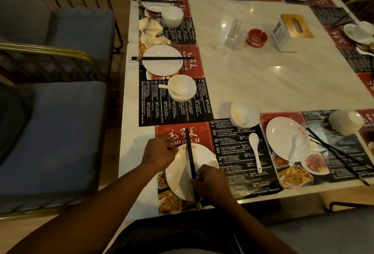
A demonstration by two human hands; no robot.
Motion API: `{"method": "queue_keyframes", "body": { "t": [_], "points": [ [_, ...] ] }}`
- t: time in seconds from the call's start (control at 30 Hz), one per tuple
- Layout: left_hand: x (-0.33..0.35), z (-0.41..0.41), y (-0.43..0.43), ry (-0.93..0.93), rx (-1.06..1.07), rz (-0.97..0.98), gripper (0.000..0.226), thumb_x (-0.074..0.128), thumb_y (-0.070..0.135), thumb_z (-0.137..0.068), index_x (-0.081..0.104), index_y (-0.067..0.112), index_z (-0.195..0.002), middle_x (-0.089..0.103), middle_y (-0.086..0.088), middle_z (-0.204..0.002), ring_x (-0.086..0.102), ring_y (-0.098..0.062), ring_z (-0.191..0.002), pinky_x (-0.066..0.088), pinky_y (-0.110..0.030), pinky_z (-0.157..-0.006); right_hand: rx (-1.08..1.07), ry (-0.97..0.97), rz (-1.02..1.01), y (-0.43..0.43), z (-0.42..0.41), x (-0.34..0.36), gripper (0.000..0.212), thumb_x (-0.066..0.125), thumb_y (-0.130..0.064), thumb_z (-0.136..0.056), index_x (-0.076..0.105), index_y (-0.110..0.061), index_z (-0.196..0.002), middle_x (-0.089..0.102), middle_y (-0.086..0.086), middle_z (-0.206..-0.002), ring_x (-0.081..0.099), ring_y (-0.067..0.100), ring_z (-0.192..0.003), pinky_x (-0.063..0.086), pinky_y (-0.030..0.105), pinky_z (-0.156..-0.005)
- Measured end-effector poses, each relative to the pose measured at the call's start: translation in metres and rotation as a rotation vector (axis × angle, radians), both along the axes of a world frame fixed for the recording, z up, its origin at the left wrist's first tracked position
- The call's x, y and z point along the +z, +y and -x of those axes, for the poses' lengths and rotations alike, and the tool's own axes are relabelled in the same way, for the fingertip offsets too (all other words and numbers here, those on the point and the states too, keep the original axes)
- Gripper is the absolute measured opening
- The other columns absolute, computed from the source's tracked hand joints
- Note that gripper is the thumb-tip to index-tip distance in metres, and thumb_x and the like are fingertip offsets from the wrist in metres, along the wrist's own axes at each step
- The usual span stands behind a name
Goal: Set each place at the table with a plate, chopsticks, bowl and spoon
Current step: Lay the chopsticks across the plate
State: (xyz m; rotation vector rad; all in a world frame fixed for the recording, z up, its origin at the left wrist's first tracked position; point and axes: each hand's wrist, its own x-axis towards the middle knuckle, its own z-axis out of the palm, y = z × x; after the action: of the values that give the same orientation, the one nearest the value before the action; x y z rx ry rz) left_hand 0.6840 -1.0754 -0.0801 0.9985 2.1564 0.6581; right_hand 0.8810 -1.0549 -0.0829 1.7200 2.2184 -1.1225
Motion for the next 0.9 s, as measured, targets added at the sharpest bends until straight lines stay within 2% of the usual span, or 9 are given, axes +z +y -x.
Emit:
{"method": "queue_keyframes", "body": {
  "t": [0.1, 0.2, 0.43, 0.6, 0.67, 0.77, 0.9],
  "points": [
    [0.000, 0.000, 0.000, 0.000, 0.004, 0.006, 0.023, 0.078, 0.027, -0.084, 0.072, 0.019, -0.105, 0.072, -0.002, -0.114, 0.067, -0.022, -0.104, 0.047, -0.028, -0.092, 0.003, -0.003, -0.002, -0.001, -0.001, 0.000, 0.025, 0.077, -0.037, -0.082, 0.068, -0.022, -0.101, 0.073, -0.006, -0.092, 0.063, 0.002, -0.073, 0.039, 0.006, -0.054],
    [0.000, -0.001, 0.000, -0.001, 0.005, 0.008, 0.023, 0.078, 0.027, -0.084, 0.071, 0.019, -0.105, 0.072, -0.002, -0.113, 0.067, -0.022, -0.104, 0.048, -0.029, -0.092, 0.000, 0.003, -0.007, -0.001, -0.002, -0.001, 0.026, 0.077, -0.037, -0.082, 0.069, -0.022, -0.101, 0.074, -0.006, -0.091, 0.066, 0.005, -0.076, 0.046, 0.010, -0.061],
    [-0.002, -0.001, -0.002, -0.010, 0.001, -0.001, 0.024, 0.079, 0.026, -0.083, 0.071, 0.020, -0.106, 0.073, -0.001, -0.110, 0.068, -0.021, -0.102, 0.050, -0.030, -0.092, 0.003, 0.010, -0.012, -0.001, -0.003, -0.003, 0.026, 0.076, -0.039, -0.083, 0.069, -0.021, -0.101, 0.073, -0.006, -0.091, 0.066, 0.005, -0.076, 0.048, 0.012, -0.063],
    [-0.002, -0.001, -0.003, 0.010, 0.007, -0.008, 0.026, 0.079, 0.027, -0.083, 0.072, 0.019, -0.107, 0.073, 0.000, -0.108, 0.069, -0.021, -0.100, 0.048, -0.029, -0.091, 0.001, 0.021, -0.101, 0.004, -0.008, -0.003, 0.028, 0.066, -0.046, -0.087, 0.071, -0.021, -0.099, 0.074, -0.005, -0.087, 0.066, 0.006, -0.073, 0.057, 0.025, -0.071],
    [-0.002, -0.001, -0.003, 0.025, -0.010, 0.009, 0.025, 0.078, 0.028, -0.084, 0.072, 0.020, -0.106, 0.073, 0.001, -0.109, 0.068, -0.021, -0.102, 0.047, -0.028, -0.091, -0.008, 0.042, -0.193, 0.012, -0.015, -0.002, 0.023, 0.066, -0.040, -0.089, 0.070, -0.019, -0.100, 0.072, -0.005, -0.088, 0.065, 0.007, -0.073, 0.058, 0.028, -0.071],
    [-0.004, -0.001, -0.004, 0.049, -0.064, 0.057, 0.024, 0.075, 0.029, -0.086, 0.071, 0.020, -0.108, 0.072, 0.000, -0.110, 0.068, -0.021, -0.102, 0.051, -0.031, -0.095, -0.018, 0.014, -0.303, 0.026, -0.027, 0.001, 0.018, 0.066, -0.032, -0.090, 0.064, -0.021, -0.105, 0.064, -0.006, -0.096, 0.060, 0.008, -0.082, 0.054, 0.024, -0.070],
    [-0.007, -0.005, -0.005, 0.078, -0.130, 0.103, 0.027, 0.073, 0.032, -0.088, 0.071, 0.024, -0.114, 0.072, 0.002, -0.113, 0.068, -0.019, -0.102, 0.053, -0.033, -0.095, -0.030, -0.028, -0.255, 0.037, -0.036, 0.000, 0.018, 0.063, -0.028, -0.092, 0.061, -0.024, -0.109, 0.064, -0.005, -0.098, 0.061, 0.012, -0.088, 0.053, 0.028, -0.074]
  ]
}}
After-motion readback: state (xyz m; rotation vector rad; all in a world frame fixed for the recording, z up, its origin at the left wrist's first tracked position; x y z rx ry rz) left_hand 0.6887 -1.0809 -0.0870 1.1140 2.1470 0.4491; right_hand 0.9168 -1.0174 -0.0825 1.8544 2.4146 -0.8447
